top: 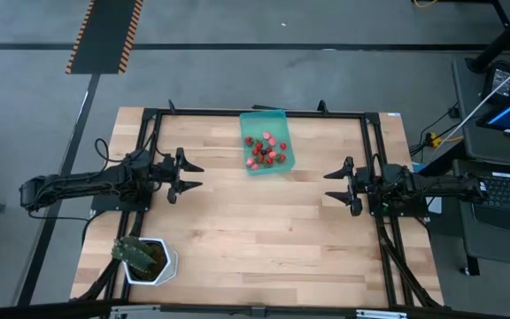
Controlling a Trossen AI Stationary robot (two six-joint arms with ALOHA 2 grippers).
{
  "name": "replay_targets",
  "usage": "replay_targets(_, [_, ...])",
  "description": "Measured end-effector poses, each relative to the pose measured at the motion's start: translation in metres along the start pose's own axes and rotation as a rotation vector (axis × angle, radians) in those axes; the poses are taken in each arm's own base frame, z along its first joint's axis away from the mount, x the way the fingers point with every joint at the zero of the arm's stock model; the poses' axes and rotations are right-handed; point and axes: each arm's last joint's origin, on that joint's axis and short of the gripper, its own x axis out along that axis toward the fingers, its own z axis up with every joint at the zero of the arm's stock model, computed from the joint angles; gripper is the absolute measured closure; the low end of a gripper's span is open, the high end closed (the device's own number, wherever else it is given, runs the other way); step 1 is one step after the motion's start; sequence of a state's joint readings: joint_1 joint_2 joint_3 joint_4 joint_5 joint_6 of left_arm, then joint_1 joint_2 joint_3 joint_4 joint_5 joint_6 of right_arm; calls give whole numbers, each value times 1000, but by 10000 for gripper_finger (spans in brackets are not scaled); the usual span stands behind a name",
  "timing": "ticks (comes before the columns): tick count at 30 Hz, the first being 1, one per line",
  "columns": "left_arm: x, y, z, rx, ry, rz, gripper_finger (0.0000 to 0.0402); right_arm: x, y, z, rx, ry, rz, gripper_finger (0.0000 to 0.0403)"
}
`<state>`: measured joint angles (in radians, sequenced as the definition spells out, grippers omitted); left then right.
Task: Pick and placing Produce into tupperware
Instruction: Return to Home Position
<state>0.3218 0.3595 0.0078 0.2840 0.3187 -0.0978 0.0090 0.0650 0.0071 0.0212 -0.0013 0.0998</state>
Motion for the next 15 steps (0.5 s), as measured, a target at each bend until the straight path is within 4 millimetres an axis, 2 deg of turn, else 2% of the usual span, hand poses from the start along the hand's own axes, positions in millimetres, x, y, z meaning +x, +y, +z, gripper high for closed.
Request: replay_targets(15, [0,0,0,0,0,0,182,0,0,0,0,0,0,128])
